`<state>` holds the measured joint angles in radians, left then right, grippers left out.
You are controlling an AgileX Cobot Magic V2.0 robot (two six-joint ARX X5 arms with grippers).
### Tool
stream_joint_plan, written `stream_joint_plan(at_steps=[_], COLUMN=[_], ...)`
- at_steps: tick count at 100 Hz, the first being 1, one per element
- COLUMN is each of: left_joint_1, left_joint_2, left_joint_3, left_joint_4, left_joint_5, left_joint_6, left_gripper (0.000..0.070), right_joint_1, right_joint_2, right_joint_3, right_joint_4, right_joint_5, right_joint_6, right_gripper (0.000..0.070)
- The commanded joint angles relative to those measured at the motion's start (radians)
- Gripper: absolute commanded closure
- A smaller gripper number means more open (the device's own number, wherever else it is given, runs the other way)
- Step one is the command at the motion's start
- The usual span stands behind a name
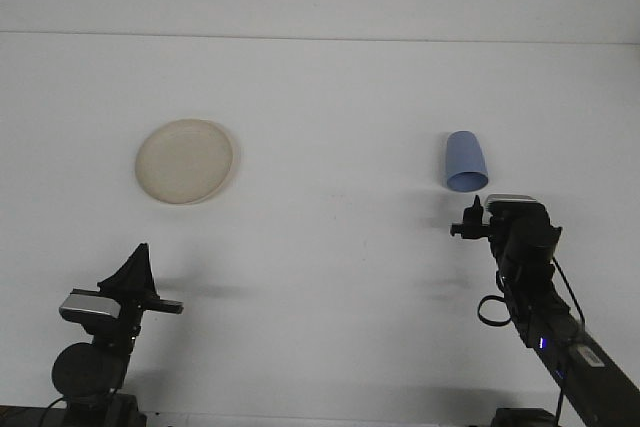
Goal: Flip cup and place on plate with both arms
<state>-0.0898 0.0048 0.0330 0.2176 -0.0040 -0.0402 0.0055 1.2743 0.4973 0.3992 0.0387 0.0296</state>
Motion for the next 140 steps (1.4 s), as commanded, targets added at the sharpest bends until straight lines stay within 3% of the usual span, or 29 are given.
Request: stream_joint_plan(at_steps=[1, 32, 46, 83, 106, 112, 128, 140], left_joint_1=[-0.001, -0.001, -0.001, -0.001, -0.001, -0.001, -0.001, -0.001], left_joint_2=[-0.002, -0.002, -0.002, -0.002, -0.002, -0.002, -0.002, -0.002], left_joint_3=[-0.019, -0.019, -0.019, -0.019, -0.019, -0.019, -0.019, -0.019], left_joint_4=[0.012, 0.012, 0.012, 0.013, 0.013, 0.013, 0.013, 0.013], left_joint_5=[-0.002, -0.002, -0.002, -0.002, -0.002, -0.002, -0.002, -0.002], left_joint_6=[0.002, 0.002, 0.002, 0.002, 0.002, 0.002, 0.002, 0.002], left_gripper=[0.0689, 0.0689, 0.0689, 0.0689, 0.0689, 0.0689, 0.0689, 0.0689], right_joint_1=[-0.001, -0.030, -0.058, -0.079, -0.079, -0.079, -0.079, -0.079], right_joint_2=[0.046, 0.206, 0.271, 0.457, 0.518, 0.520, 0.520, 0.520], right_joint_3=[0.006, 0.015, 0.041, 0.194, 0.262, 0.268, 0.269, 0.269], right_joint_4=[0.048, 0.239, 0.290, 0.303, 0.307, 0.309, 0.310, 0.310], right_joint_5=[0.000, -0.020, -0.075, -0.151, -0.156, -0.156, -0.163, -0.174], right_joint_6=[-0.012, -0.012, -0.012, -0.012, -0.013, -0.016, -0.025, -0.025], right_gripper=[0.0259, 0.0259, 0.0259, 0.0259, 0.0263, 0.0335, 0.0700, 0.0700])
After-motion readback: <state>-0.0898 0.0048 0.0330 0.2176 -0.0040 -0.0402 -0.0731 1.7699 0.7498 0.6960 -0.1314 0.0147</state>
